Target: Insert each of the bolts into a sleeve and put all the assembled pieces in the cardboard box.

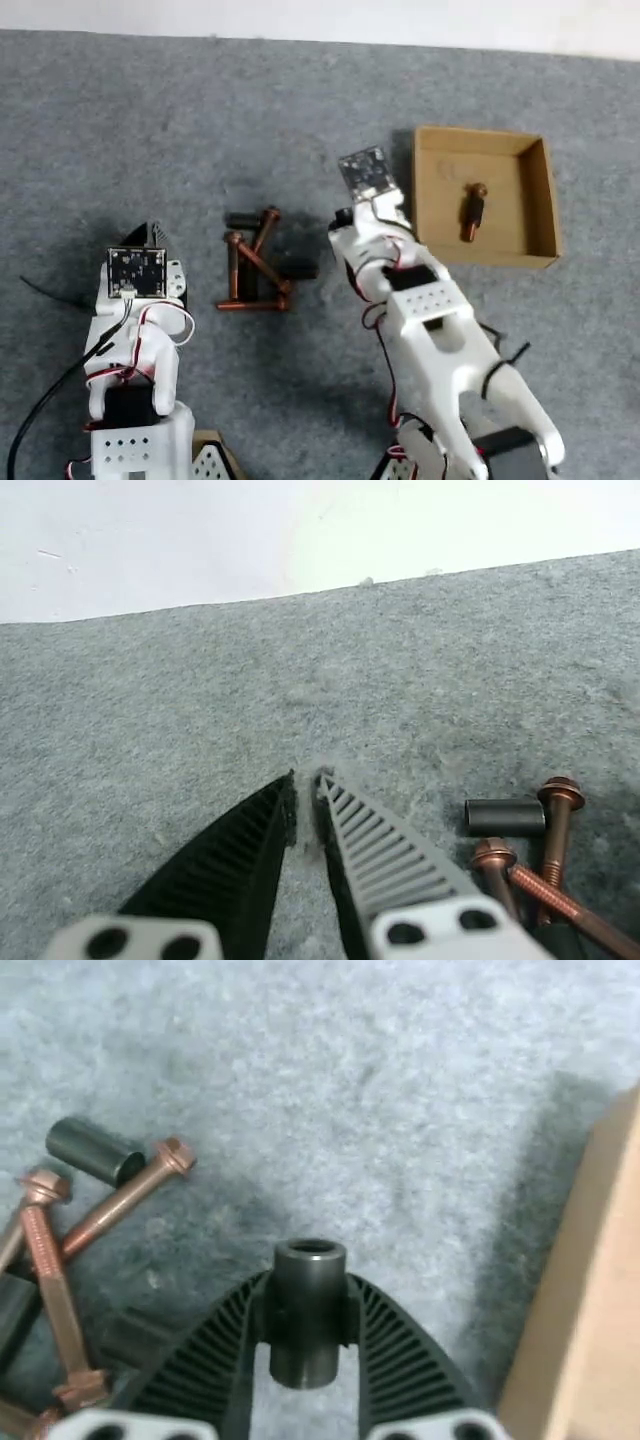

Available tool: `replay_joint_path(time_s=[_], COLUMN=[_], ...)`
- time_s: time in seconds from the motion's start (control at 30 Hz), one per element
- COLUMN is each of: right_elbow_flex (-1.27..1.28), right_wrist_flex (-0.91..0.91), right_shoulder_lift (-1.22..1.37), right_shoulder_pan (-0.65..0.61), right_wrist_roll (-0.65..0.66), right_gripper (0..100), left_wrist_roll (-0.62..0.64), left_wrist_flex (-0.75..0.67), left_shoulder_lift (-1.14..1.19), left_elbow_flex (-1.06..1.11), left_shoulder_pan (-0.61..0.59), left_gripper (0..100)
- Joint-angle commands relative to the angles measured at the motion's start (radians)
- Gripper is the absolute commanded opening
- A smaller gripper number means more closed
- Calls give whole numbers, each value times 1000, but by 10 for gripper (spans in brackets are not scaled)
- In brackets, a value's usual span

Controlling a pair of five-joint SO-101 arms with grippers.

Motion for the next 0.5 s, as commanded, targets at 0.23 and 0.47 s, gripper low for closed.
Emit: replay_joint_path(time_s=[0.23,0.47], right_elbow_flex=[199,340], right_wrist_flex=[-33,-33], right_shoulder_lift=[-321,-532], right_shoulder_pan=[35,35], right_wrist_roll=[8,9], right_gripper=[4,4], left_wrist_roll=[-8,-9], left_wrist_flex=[-21,-21], left_shoulder_lift=[-1,-1], left_elbow_flex=[21,21], left_shoulder_pan=[12,12], left_gripper=[53,53])
